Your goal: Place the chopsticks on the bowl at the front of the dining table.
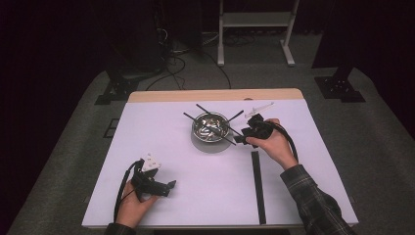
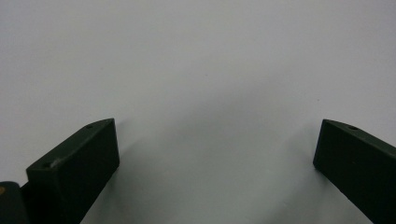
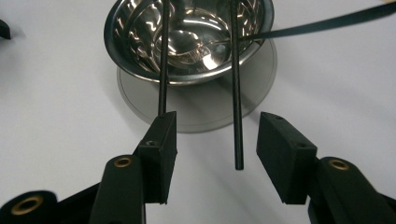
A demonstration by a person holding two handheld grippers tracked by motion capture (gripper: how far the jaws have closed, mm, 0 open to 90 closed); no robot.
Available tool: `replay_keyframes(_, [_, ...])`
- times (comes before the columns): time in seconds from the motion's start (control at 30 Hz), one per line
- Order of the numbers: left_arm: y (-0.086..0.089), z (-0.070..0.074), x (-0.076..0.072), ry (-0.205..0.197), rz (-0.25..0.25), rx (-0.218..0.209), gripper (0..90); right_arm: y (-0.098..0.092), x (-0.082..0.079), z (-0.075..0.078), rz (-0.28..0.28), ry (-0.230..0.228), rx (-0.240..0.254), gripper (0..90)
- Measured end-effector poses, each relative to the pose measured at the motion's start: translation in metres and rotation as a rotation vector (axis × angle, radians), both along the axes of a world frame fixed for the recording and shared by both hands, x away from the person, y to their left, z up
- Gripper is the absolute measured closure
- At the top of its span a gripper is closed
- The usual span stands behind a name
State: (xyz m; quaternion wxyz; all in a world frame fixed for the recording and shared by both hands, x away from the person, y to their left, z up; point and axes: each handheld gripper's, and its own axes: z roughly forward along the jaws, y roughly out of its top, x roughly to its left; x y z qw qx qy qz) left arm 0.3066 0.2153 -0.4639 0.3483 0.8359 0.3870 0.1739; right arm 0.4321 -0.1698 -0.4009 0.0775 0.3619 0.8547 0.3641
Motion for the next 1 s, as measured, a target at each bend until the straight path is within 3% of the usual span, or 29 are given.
replay_keyframes(0.47, [0.0,0.0,0.0,0.0,0.0,0.001,0.0,-0.011,-0.009,-0.005,0.02,0.019,0.019,48.0])
replay_keyframes(1.0, [0.0,0.0,0.0,0.0,0.0,0.0,0.0,-0.005,-0.017,-0.007,0.065,0.017,0.02,47.9])
